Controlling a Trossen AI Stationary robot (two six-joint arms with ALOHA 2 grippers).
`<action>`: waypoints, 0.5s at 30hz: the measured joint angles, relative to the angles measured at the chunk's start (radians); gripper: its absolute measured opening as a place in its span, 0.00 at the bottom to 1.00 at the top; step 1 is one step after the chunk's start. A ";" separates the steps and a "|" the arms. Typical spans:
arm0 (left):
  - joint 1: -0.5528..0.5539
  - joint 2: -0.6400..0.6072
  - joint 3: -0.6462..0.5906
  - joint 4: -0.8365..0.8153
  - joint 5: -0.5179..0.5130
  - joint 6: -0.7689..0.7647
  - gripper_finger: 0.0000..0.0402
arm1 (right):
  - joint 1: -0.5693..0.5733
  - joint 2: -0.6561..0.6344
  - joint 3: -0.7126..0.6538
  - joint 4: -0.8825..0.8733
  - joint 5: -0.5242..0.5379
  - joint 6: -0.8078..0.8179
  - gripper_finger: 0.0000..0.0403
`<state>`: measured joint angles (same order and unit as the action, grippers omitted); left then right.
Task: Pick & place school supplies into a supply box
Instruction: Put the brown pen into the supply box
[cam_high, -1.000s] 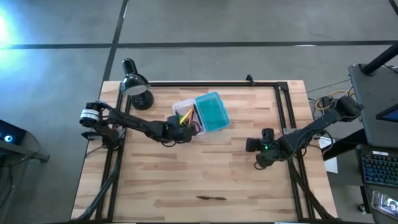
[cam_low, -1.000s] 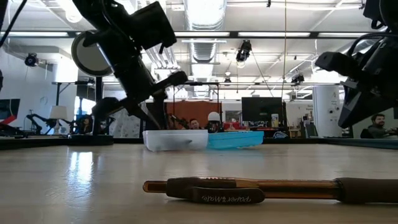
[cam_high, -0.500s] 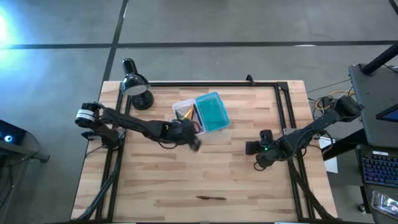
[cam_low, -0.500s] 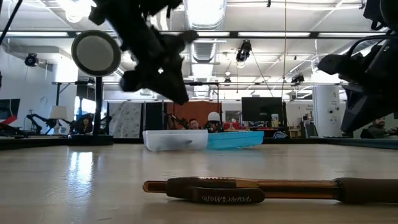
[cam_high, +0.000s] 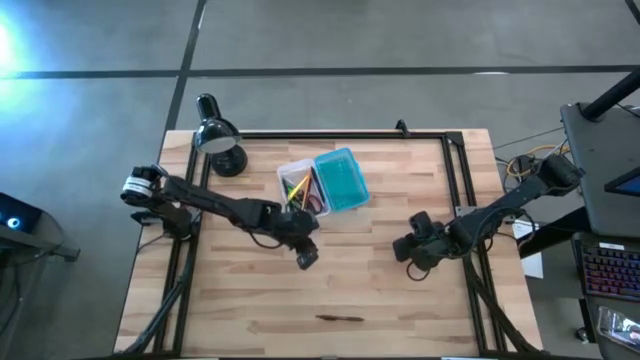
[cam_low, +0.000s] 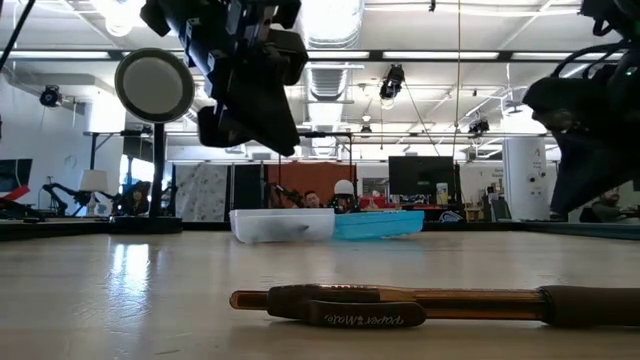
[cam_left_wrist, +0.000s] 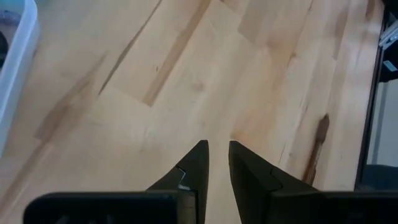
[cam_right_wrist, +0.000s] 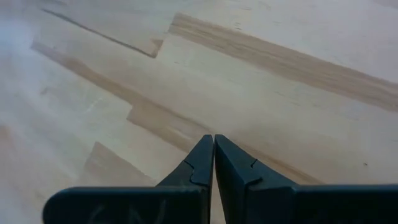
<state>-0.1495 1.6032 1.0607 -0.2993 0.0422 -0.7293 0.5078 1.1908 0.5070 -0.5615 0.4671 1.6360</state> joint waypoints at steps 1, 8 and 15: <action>-0.003 0.000 0.000 0.000 0.000 -0.002 0.12 | 0.000 0.000 0.004 0.000 0.000 -0.017 0.02; -0.065 0.000 0.000 0.001 -0.054 0.018 0.12 | 0.000 0.000 0.029 0.139 -0.047 -0.401 0.02; -0.157 0.000 0.000 0.002 -0.106 -0.009 0.12 | 0.000 0.002 0.032 0.289 -0.209 -0.785 0.06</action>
<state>-0.3062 1.6035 1.0607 -0.2974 -0.0640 -0.7383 0.5074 1.1927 0.5390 -0.2728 0.2583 0.8507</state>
